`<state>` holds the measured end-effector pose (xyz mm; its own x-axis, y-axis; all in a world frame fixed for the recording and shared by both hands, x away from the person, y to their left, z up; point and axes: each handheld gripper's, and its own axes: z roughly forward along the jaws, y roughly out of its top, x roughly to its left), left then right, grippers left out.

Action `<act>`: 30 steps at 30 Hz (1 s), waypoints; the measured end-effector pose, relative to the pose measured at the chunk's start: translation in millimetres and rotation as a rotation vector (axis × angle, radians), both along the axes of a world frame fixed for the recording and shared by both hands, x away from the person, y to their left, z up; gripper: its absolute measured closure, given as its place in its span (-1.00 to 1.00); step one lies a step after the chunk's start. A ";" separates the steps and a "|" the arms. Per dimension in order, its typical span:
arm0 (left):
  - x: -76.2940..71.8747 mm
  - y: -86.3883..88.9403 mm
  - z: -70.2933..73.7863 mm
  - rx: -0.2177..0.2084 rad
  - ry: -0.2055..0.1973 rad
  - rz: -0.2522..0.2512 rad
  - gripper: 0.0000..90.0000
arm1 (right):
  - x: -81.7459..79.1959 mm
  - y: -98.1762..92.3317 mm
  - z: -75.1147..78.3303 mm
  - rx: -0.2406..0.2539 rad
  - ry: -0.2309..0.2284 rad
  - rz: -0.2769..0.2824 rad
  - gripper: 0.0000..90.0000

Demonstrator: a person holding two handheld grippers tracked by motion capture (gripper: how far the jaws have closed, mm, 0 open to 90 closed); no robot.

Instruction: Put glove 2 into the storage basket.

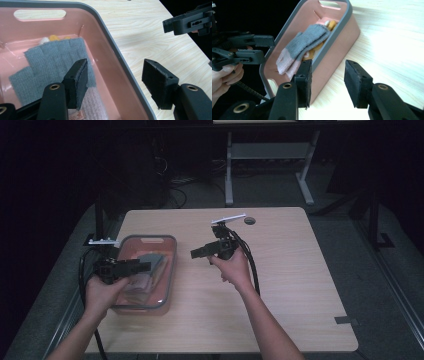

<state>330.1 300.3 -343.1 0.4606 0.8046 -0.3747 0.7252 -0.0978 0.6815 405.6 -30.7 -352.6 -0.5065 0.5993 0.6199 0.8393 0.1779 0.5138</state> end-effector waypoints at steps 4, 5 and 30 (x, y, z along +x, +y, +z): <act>1.8 -7.6 -0.3 0.004 -0.002 -0.018 -0.18 | -0.4 -11.9 -0.5 -0.006 -0.006 -0.010 0.20; 2.8 -9.5 -0.4 0.003 0.000 -0.020 -0.18 | -0.8 -13.9 -0.7 -0.009 -0.007 -0.014 0.19; 15.5 -55.8 3.9 -0.041 -0.013 -0.107 -0.21 | -8.3 -72.7 -5.3 -0.003 -0.008 -0.071 0.10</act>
<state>345.5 244.6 -339.1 0.5482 0.7346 -0.3998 0.7032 -0.1460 0.6959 397.3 -103.3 -357.9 -0.4680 0.6356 0.6140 0.8455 0.1200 0.5203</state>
